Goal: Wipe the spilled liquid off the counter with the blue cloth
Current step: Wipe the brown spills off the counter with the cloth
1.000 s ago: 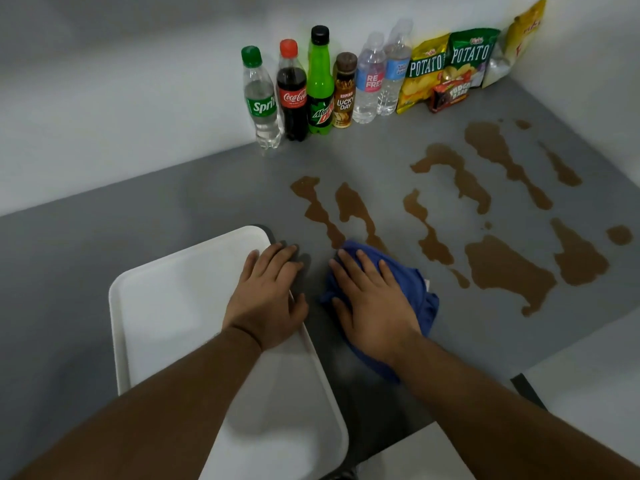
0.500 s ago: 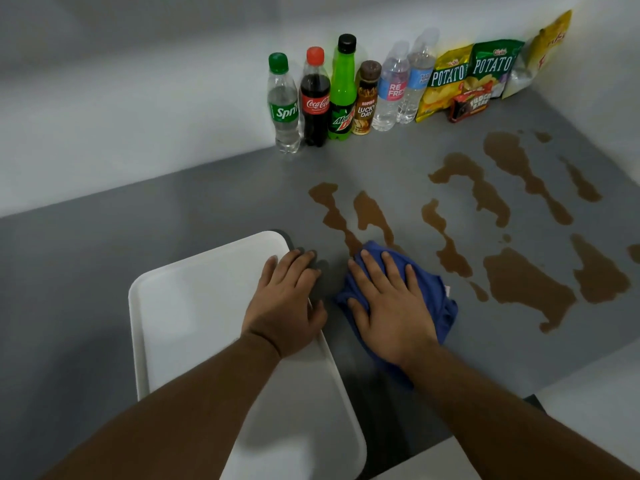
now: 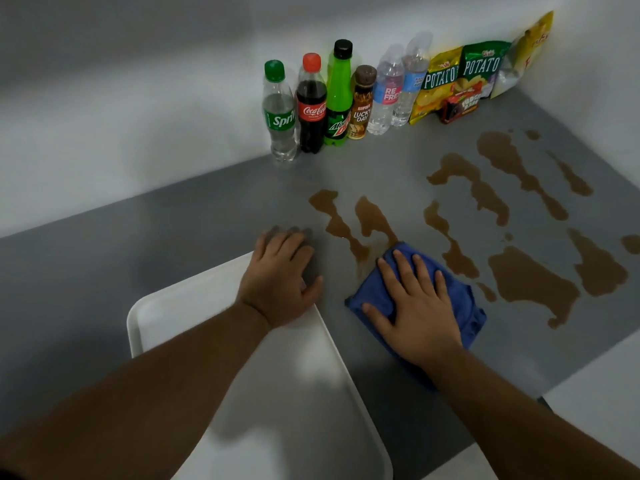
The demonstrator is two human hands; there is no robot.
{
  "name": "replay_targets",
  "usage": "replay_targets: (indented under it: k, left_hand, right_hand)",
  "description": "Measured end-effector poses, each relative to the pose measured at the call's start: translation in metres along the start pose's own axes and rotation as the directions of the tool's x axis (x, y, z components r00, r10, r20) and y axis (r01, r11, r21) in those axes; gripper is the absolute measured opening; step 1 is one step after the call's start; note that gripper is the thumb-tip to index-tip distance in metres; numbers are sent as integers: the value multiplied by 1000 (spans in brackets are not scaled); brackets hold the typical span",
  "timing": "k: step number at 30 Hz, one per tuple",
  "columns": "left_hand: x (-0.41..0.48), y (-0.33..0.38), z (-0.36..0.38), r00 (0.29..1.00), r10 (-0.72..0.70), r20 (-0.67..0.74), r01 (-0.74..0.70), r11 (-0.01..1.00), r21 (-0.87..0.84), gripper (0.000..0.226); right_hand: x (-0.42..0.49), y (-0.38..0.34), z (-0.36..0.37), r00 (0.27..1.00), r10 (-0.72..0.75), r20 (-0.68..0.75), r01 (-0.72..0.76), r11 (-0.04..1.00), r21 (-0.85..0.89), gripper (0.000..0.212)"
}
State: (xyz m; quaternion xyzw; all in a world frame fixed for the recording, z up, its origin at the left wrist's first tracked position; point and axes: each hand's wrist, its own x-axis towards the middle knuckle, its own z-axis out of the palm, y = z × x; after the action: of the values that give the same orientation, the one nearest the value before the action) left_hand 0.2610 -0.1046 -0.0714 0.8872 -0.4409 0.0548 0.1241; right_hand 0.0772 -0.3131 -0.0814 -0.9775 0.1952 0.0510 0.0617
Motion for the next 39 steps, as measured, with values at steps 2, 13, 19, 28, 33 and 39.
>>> replay_targets:
  k: [2, 13, 19, 28, 33, 39]
  left_hand:
    - [8, -9, 2, 999, -48, 23, 48, 999, -10, 56]
    - [10, -16, 11, 996, -81, 38, 82, 996, -30, 57]
    - [11, -16, 12, 994, -85, 67, 85, 996, -8, 56]
    - [10, -17, 15, 997, -71, 16, 72, 997, -35, 53]
    - [10, -17, 16, 997, -77, 27, 78, 997, -27, 53]
    - [10, -18, 15, 997, -73, 14, 73, 996, -42, 52]
  right_hand:
    - [22, -17, -2, 998, 63, 6, -63, 998, 6, 86]
    - [9, -15, 5, 994, 112, 3, -112, 994, -2, 77]
    - [67, -47, -4, 985, 174, 7, -174, 984, 25, 83]
    - [47, -4, -1, 998, 60, -15, -60, 998, -6, 72]
    - [86, -41, -7, 990, 140, 6, -140, 990, 21, 76]
    - [42, -24, 1, 999, -37, 7, 37, 999, 22, 69]
